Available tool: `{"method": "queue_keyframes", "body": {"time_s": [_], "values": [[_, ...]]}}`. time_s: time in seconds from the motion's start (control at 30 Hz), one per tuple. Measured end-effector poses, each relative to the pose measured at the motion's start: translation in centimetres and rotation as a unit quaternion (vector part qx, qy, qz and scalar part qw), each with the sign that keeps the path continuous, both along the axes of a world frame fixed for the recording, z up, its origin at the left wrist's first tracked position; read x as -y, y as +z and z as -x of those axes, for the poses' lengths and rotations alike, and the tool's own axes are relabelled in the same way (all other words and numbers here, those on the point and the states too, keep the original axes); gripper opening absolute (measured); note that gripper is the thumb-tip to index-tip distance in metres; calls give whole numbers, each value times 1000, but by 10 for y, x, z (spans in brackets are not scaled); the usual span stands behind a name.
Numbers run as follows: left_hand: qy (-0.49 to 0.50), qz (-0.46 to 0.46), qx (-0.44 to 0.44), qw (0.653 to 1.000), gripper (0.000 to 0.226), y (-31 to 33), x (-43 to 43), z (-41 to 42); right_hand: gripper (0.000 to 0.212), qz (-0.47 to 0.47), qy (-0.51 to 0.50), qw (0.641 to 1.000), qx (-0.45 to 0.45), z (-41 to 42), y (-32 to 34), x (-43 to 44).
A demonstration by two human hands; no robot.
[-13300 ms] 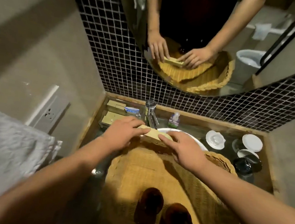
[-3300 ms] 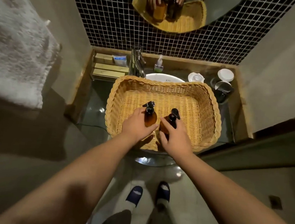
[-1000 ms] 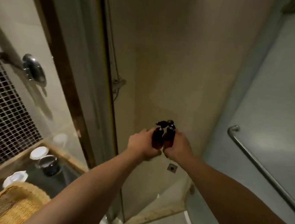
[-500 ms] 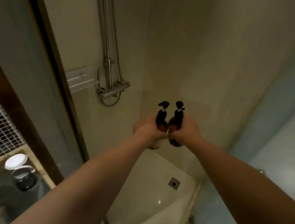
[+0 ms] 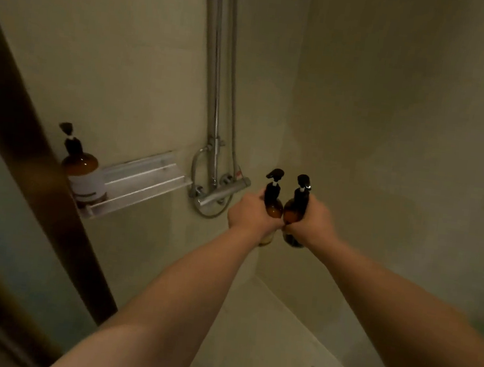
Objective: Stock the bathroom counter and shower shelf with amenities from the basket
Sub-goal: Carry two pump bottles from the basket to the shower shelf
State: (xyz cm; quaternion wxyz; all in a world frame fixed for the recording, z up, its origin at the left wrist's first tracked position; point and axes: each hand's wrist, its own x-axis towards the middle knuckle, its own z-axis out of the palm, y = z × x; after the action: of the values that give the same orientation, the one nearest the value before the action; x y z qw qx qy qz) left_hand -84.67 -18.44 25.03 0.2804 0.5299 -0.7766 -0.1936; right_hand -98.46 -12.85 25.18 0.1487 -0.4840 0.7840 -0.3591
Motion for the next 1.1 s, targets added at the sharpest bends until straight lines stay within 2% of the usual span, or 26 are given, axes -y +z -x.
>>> {"method": "queue_keyframes", "body": {"time_s": [0.13,0.23,0.33,0.47,0.63,0.8,1.1], "values": [[77,22,26,996,70,10,69,-7,65,-3,78,996,-44,1,16,87],[145,40,15,989,62,27,119,-27,57,21,158,983,-86,-14,33,157],[224,49,30,973,61,52,154,-58,54,70,246,964,-73,-40,46,215],[321,52,68,943,68,76,181,-98,64,105,331,935,-71,-77,66,268],[404,56,72,910,74,81,190,-143,79,107,417,899,-83,-130,80,305],[450,55,74,888,78,74,191,-171,84,106,458,880,-72,-166,73,323],[479,24,71,875,81,46,196,-183,80,84,457,884,-54,-179,40,332]]}}
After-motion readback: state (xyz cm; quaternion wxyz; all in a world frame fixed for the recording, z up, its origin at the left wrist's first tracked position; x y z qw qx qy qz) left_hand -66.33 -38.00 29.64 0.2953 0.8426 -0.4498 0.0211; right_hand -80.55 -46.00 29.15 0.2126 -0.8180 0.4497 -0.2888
